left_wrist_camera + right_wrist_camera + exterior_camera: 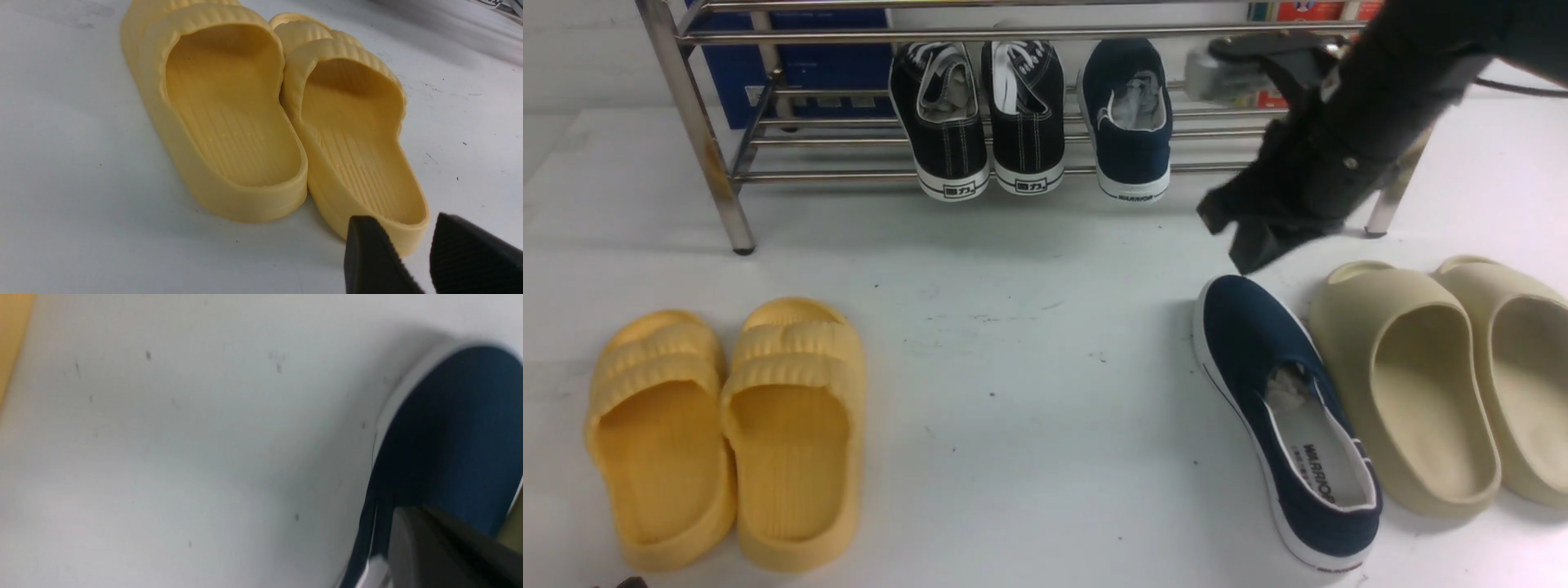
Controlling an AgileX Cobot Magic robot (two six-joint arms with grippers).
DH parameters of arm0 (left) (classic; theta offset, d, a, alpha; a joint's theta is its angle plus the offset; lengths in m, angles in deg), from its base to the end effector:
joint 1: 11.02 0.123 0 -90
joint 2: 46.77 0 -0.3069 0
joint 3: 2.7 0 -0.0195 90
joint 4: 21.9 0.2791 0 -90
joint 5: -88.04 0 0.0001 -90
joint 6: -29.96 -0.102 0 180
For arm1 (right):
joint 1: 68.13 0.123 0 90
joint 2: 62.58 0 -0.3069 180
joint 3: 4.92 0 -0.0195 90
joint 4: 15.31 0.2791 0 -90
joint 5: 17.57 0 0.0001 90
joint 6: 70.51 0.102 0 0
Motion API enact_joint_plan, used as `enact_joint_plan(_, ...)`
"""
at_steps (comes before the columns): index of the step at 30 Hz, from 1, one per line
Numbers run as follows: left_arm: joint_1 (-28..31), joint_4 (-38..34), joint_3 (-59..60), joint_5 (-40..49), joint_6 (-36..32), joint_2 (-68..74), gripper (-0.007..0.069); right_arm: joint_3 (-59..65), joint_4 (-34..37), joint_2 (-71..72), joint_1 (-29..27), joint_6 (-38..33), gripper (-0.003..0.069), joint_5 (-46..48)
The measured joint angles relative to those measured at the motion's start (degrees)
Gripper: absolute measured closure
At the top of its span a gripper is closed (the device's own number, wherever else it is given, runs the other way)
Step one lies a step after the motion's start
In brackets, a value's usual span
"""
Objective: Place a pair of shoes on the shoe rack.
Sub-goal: Use the right arm to grab the shoe closest to it
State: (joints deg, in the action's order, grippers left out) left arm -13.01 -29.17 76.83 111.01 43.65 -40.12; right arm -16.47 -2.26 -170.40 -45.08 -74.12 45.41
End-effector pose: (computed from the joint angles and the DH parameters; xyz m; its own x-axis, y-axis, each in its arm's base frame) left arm 0.0684 -0.0074 0.1634 -0.3331 -0.3366 -0.8808 -0.0370 0.9381 -0.3445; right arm 0.3690 0.1793 0.3110 -0.8751 -0.3278 -0.3561 -0.4147 0.8872 0.2024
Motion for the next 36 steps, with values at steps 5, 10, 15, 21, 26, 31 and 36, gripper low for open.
enact_joint_plan(5,0.0,0.0,0.0,0.0,0.0,0.0,0.0387,13.4,-2.24,6.86,3.73,0.32,0.0581,-0.08)
enact_joint_plan(10,0.0,0.0,0.0,0.0,0.0,0.0,0.0387,18.95,-4.71,7.54,6.21,1.96,0.0445,-1.17)
enact_joint_plan(15,0.0,0.0,0.0,0.0,0.0,0.0,0.0387,26.65,-4.89,7.44,6.67,4.98,0.0246,-7.13)
enact_joint_plan(21,0.0,0.0,0.0,0.0,0.0,0.0,0.0387,33.26,-5.0,7.44,6.67,5.49,0.0227,-15.94)
enact_joint_plan(26,0.0,0.0,0.0,0.0,0.0,0.0,0.0387,35.36,-5.0,6.07,6.67,5.49,0.0363,-19.71)
enact_joint_plan(31,0.0,0.0,0.0,0.0,0.0,0.0,0.0387,35.36,-4.14,5.12,6.67,5.44,0.0531,-19.86)
enact_joint_plan(36,0.0,0.0,0.0,0.0,0.0,0.0,0.0387,34.09,-3.11,7.79,6.67,5.39,0.0618,-13.9)
